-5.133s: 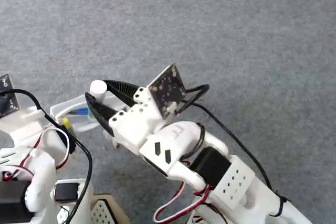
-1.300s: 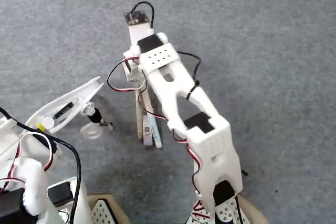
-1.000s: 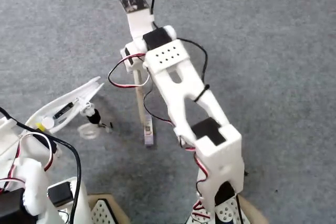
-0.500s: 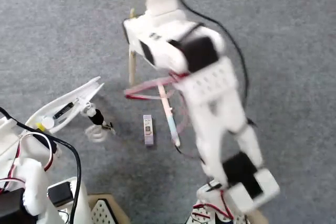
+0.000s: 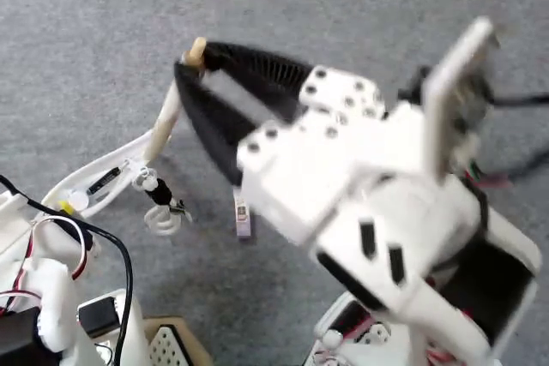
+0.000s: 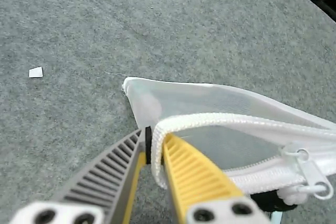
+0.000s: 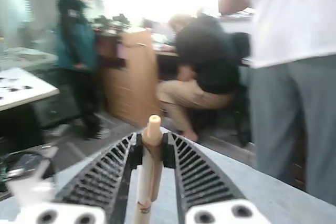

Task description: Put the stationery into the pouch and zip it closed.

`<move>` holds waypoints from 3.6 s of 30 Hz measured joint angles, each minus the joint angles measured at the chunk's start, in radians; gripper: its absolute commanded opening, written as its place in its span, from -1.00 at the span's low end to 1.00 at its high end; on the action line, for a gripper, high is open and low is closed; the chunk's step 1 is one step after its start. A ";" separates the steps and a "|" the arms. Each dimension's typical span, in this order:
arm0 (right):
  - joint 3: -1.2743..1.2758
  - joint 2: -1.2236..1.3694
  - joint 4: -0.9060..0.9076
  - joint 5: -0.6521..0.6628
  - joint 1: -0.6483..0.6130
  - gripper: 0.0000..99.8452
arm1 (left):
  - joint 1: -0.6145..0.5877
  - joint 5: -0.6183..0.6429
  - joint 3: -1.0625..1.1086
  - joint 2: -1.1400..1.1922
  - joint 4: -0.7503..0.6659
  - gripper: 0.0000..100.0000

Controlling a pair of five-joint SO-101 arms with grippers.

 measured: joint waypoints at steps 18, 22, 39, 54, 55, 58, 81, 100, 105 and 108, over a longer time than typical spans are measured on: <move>0.365 -0.005 -0.288 -0.014 -0.199 -0.98 | 0.000 0.000 0.000 0.000 0.000 -0.94; 0.446 -0.005 -0.373 0.075 -0.199 -0.98 | 0.000 0.000 0.000 0.000 0.000 -0.94; 0.652 -0.003 -0.548 0.285 -0.170 -0.98 | 0.000 0.000 0.000 0.000 0.000 -0.94; 0.832 -0.048 -0.618 0.324 -0.150 -0.62 | 0.000 0.000 0.000 0.000 0.000 -0.94; 0.832 -0.051 -0.594 0.324 -0.147 -0.61 | 0.000 0.000 0.000 0.000 0.000 -0.94; 0.832 -0.052 -0.551 0.324 -0.141 -0.63 | 0.000 0.000 0.000 0.000 0.000 -0.94; 0.844 -0.184 -0.292 0.195 0.269 -0.63 | 0.063 0.025 -0.110 0.006 0.000 -0.95; 1.212 -0.390 -0.210 0.114 0.330 -0.63 | 0.232 0.121 -0.097 0.206 -0.002 -0.94; 1.212 -0.390 -0.210 0.112 0.331 -0.63 | 0.052 0.075 -0.098 0.407 -0.014 -0.94; 1.212 -0.390 -0.210 0.114 0.331 -0.63 | 0.035 0.066 -0.100 0.477 -0.012 -0.94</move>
